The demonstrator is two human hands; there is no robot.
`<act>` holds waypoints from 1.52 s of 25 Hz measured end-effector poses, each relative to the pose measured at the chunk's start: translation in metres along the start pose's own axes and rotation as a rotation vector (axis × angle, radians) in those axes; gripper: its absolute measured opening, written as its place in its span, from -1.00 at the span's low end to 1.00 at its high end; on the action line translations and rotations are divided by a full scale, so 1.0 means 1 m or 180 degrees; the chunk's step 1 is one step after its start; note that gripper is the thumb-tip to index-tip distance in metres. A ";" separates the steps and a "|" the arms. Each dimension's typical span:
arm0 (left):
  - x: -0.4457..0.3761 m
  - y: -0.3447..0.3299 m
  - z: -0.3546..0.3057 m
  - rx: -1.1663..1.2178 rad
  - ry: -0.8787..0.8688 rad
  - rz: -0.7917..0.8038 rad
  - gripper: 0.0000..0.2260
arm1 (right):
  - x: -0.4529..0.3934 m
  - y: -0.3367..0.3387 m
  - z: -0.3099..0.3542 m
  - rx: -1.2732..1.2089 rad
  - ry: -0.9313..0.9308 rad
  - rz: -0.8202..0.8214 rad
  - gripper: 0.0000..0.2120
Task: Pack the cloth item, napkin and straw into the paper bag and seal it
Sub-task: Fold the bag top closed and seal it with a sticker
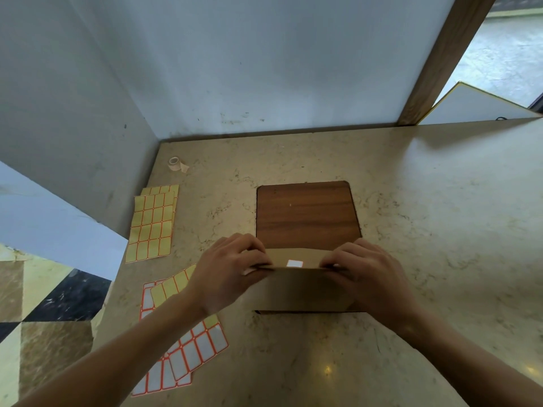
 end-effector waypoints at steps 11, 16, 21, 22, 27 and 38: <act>0.045 0.002 0.051 0.1599 0.1311 -0.0634 -0.87 | 0.030 0.006 -0.056 -0.1621 -0.1438 -0.0310 -0.78; 0.046 -0.003 0.054 0.1721 0.1441 -0.0800 -0.85 | 0.032 0.006 -0.059 -0.1872 -0.1803 -0.0352 -0.83; 0.044 0.000 0.046 0.1553 0.1350 -0.0997 -0.88 | 0.038 0.005 -0.052 -0.2008 -0.1950 -0.0671 -0.87; 0.045 0.001 0.044 0.1533 0.1331 -0.1044 -0.87 | 0.038 0.005 -0.052 -0.2050 -0.1980 -0.0742 -0.87; 0.045 0.011 0.035 0.1543 0.1434 -0.1329 -0.84 | 0.030 0.016 -0.047 -0.2109 -0.1795 -0.0820 -0.87; 0.101 0.111 -0.009 0.1625 0.1866 -0.2422 -0.87 | -0.030 0.090 0.023 -0.2479 -0.0428 -0.0602 -0.85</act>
Point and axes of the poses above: each hand's wrist, its own x-axis away from the middle knuckle, its own y-axis out of the back of the hand, z = x × y, the point moved 6 cm from there along -x, towards the middle knuckle, and after that the axes turned 2 degrees about z, right-handed, at the moved point
